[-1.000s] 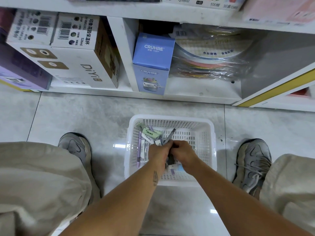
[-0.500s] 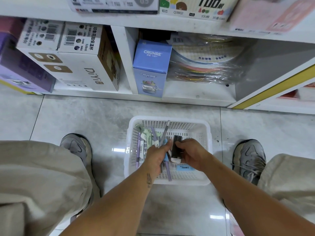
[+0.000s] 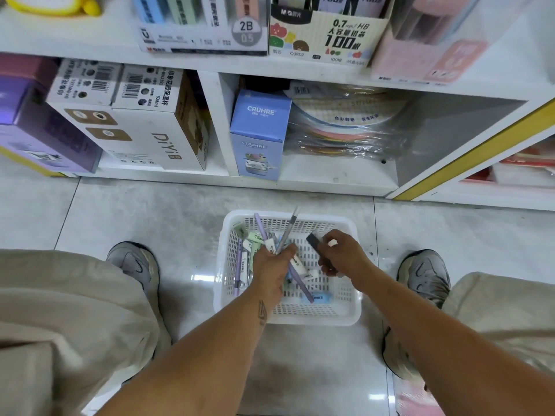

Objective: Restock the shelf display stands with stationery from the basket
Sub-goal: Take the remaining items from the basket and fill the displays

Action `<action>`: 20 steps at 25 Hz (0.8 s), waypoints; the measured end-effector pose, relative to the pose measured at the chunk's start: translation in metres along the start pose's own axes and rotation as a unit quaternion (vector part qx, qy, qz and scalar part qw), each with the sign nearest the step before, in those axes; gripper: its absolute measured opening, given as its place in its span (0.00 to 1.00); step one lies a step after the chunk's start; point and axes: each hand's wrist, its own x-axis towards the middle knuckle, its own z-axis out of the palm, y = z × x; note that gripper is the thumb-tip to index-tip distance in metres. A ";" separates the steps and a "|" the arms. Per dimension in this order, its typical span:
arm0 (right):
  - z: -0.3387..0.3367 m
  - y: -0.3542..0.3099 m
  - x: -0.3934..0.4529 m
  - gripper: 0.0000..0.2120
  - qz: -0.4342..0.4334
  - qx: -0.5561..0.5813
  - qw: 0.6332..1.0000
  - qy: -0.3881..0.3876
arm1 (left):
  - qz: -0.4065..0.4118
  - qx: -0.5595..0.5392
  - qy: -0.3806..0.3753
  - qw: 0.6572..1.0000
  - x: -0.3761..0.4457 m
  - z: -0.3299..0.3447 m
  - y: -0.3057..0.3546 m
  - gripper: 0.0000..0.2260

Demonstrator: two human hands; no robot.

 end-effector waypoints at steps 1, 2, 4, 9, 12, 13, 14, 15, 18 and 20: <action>-0.003 0.000 -0.002 0.12 -0.003 -0.008 1.000 -0.001 | -0.004 -0.002 -0.009 1.000 -0.003 0.000 0.004 0.14; -0.007 0.000 -0.004 0.12 -0.003 -0.015 1.000 -0.004 | -0.009 -0.006 -0.020 1.000 -0.007 0.001 0.008 0.12; -0.014 -0.005 -0.012 0.16 -0.002 -0.023 1.000 -0.021 | -0.017 -0.011 -0.042 0.999 -0.017 0.003 0.020 0.12; -0.039 -0.031 -0.040 0.14 0.019 0.007 0.997 -0.069 | 0.019 0.047 -0.085 0.995 -0.054 0.007 0.054 0.13; -0.064 -0.059 -0.067 0.09 -0.025 -0.024 0.995 -0.092 | 0.045 0.081 -0.153 0.984 -0.089 0.009 0.084 0.14; -0.073 -0.070 -0.080 0.11 -0.053 -0.043 0.993 -0.096 | 0.058 0.092 -0.169 0.980 -0.103 0.010 0.096 0.14; -0.083 -0.083 -0.093 0.11 -0.087 -0.064 0.990 -0.094 | 0.075 0.099 -0.182 0.975 -0.118 0.011 0.108 0.13; -0.091 -0.097 -0.106 0.11 -0.126 -0.091 0.984 -0.086 | 0.094 0.106 -0.192 0.971 -0.132 0.011 0.121 0.13; -0.117 -0.146 -0.143 0.06 -0.222 -0.179 0.957 -0.043 | 0.142 0.121 -0.220 0.958 -0.175 0.009 0.165 0.14; -0.133 -0.181 -0.172 0.10 -0.281 -0.222 0.933 -0.020 | 0.165 0.127 -0.243 0.947 -0.206 0.005 0.198 0.12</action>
